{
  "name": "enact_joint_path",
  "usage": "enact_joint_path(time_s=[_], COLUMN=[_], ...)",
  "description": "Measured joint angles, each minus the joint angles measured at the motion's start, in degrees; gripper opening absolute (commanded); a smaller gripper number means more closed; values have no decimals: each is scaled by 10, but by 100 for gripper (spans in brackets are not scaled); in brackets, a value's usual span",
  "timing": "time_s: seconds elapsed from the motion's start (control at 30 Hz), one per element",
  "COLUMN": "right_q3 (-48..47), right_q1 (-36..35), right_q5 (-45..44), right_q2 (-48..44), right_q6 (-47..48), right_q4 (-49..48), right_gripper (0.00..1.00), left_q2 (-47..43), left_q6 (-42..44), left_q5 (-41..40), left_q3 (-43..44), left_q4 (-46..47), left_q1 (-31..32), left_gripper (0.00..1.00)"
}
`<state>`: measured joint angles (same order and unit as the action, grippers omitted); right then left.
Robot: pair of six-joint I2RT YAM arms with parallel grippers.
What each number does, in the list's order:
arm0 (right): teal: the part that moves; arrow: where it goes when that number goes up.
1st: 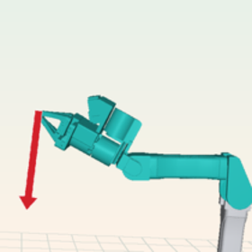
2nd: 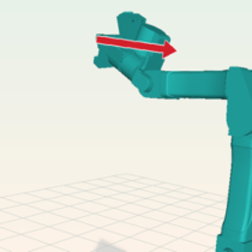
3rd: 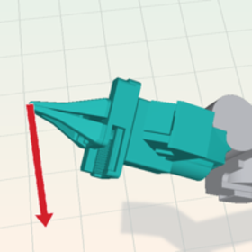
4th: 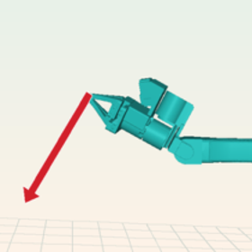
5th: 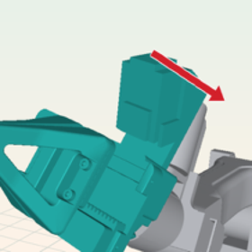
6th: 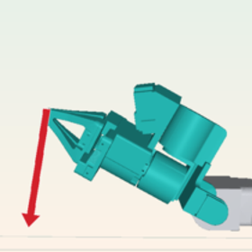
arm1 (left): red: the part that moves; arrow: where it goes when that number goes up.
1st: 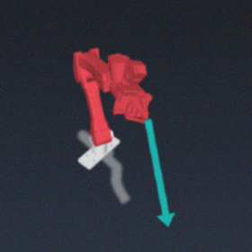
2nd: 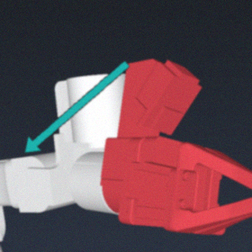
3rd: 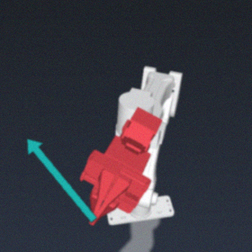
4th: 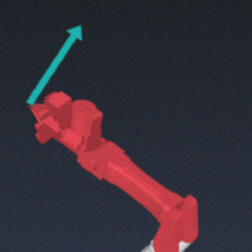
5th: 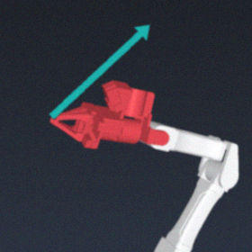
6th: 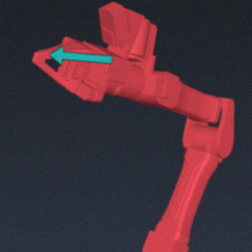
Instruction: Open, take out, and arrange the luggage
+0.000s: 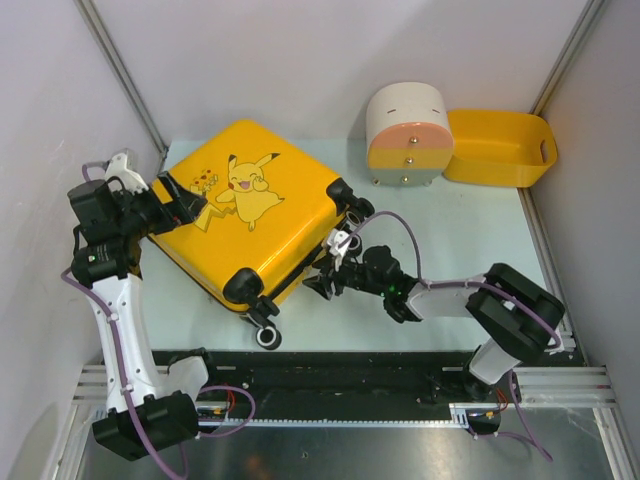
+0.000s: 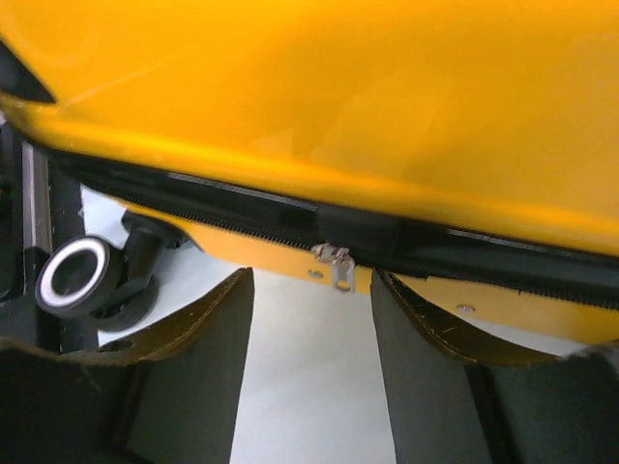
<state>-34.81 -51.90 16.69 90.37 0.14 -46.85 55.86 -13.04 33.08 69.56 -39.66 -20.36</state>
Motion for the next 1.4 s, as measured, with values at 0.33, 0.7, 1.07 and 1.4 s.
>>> enact_joint_path(time_s=[0.33, 0.7, 1.07, 1.4], right_q3=[-43, -51, -45, -42], right_q1=[5, 4, 6, 50], right_q5=[2, 16, 7, -72], right_q2=[73, 86, 67, 39], right_q6=[-20, -3, 29, 91], right_q4=[-16, -19, -5, 46], right_gripper=[49, 14, 0, 0], left_q2=[-3, -3, -9, 19], left_q6=[-2, 0, 0, 13], left_q5=[22, 31, 29, -14], left_q3=[0, -7, -17, -23], left_q4=[1, 11, 15, 19], left_q1=[0, 0, 1, 1], left_gripper=[99, 98, 98, 95])
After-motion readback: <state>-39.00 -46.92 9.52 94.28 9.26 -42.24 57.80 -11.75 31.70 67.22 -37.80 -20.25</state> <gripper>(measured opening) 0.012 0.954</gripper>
